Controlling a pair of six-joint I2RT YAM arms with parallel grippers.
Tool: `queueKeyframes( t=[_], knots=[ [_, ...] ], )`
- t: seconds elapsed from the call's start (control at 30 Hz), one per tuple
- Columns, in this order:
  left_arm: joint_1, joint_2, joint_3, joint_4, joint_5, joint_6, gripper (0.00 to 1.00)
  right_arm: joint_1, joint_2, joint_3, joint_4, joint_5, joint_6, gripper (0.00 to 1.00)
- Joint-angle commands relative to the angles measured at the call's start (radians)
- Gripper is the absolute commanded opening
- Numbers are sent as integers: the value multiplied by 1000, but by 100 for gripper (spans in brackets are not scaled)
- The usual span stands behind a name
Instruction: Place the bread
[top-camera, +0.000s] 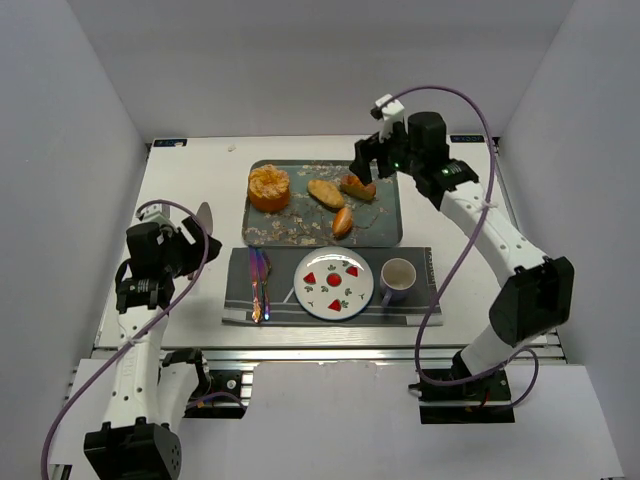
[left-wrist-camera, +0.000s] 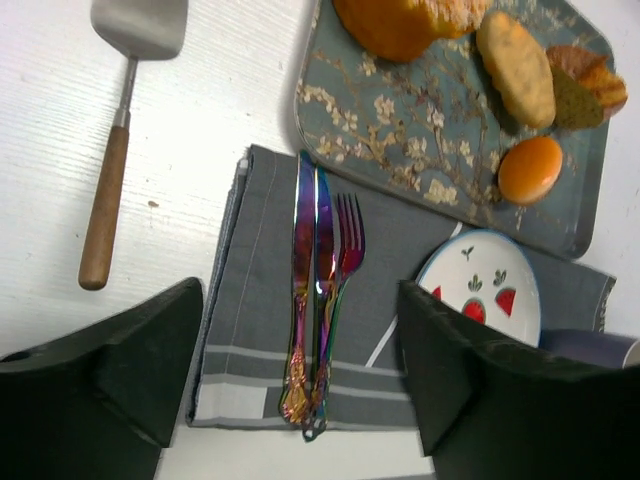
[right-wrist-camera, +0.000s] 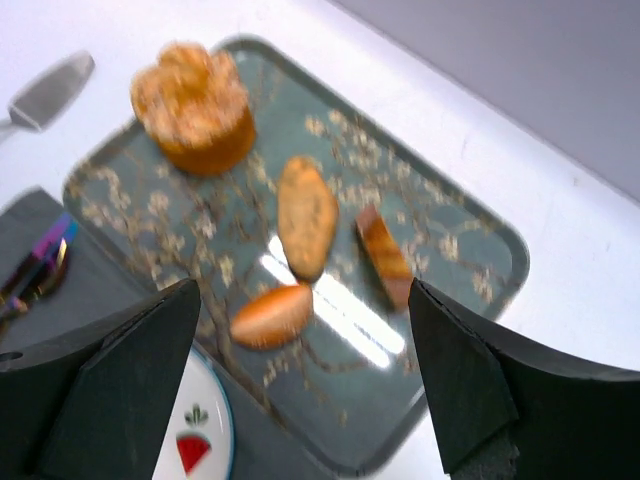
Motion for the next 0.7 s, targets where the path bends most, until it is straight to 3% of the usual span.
queueKeyframes(
  t=[0.0, 0.03, 0.07, 0.1, 0.13, 0.17, 0.23, 0.27, 0.3, 0.33, 0.37, 0.4, 0.67],
  knots=[
    [-3, 12, 35, 30, -46, 15, 82, -39, -58, -140, 51, -27, -45, 89],
    [-3, 22, 34, 37, -43, 18, 74, -89, -109, -172, 50, -117, -114, 89],
    [-3, 29, 32, 47, -47, 24, 41, -126, -132, -210, 20, -399, -218, 82],
    [-3, 52, 38, 47, -58, 30, 25, -178, -149, -224, -26, -523, -383, 71],
    [-3, 64, 46, 45, -73, 34, 12, -188, -169, -238, -33, -614, -390, 57],
    [-3, 75, 52, 42, -101, 41, 4, -191, -171, -238, -48, -631, -394, 32],
    [1, 109, 65, 57, -110, 72, 8, -197, -163, -234, -124, -680, -442, 20],
    [4, 121, 68, 73, -127, 80, 33, -199, -160, -240, -145, -731, -458, 22],
    [19, 150, 74, 76, -138, 93, 53, -202, -157, -249, -157, -754, -461, 31],
    [33, 167, 78, 74, -147, 98, 67, -203, -157, -260, -180, -798, -467, 47],
    [48, 184, 80, 80, -162, 103, 72, -203, -157, -279, -191, -806, -469, 81],
    [53, 207, 71, 89, -171, 110, 80, -203, -160, -290, -198, -812, -460, 89],
    [140, 406, -18, 327, -29, 118, 83, -203, -175, -353, -215, -825, -452, 89]
  ],
)
